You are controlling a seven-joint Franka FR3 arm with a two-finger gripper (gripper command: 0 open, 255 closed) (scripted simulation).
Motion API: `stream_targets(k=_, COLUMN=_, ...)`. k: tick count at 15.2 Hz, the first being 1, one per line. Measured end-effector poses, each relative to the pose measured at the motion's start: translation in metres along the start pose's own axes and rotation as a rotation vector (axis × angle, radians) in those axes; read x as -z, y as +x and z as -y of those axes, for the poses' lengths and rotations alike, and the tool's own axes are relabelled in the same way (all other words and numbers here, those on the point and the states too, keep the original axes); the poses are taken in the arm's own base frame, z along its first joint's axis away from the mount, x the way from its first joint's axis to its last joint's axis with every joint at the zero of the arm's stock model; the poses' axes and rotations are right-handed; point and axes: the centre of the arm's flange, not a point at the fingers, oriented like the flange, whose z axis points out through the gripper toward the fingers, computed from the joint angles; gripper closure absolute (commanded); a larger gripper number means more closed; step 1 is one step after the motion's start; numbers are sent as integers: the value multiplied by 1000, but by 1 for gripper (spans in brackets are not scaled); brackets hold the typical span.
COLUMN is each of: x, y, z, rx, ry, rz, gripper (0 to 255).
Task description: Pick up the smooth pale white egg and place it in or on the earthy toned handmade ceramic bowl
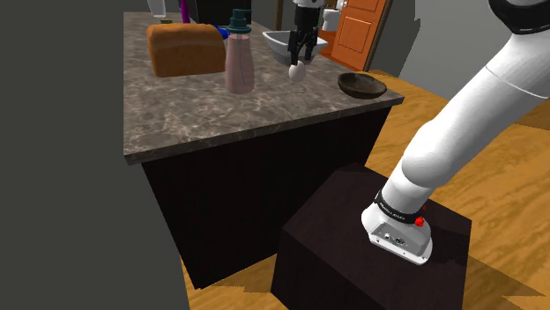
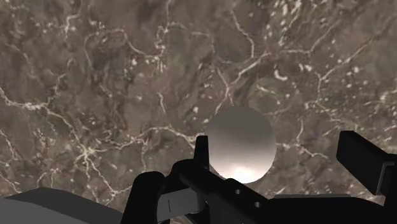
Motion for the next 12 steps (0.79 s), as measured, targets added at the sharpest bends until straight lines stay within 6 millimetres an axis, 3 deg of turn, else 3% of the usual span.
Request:
stream_targets(k=2, x=0, y=22, z=-11, rx=24, ry=7, rz=2, gripper=0)
stream_targets(k=4, x=-7, y=31, z=-17, rx=33, ry=9, rz=3, gripper=0)
stream_targets(k=12, x=-38, y=34, z=-18, rx=36, ry=9, rz=3, gripper=0)
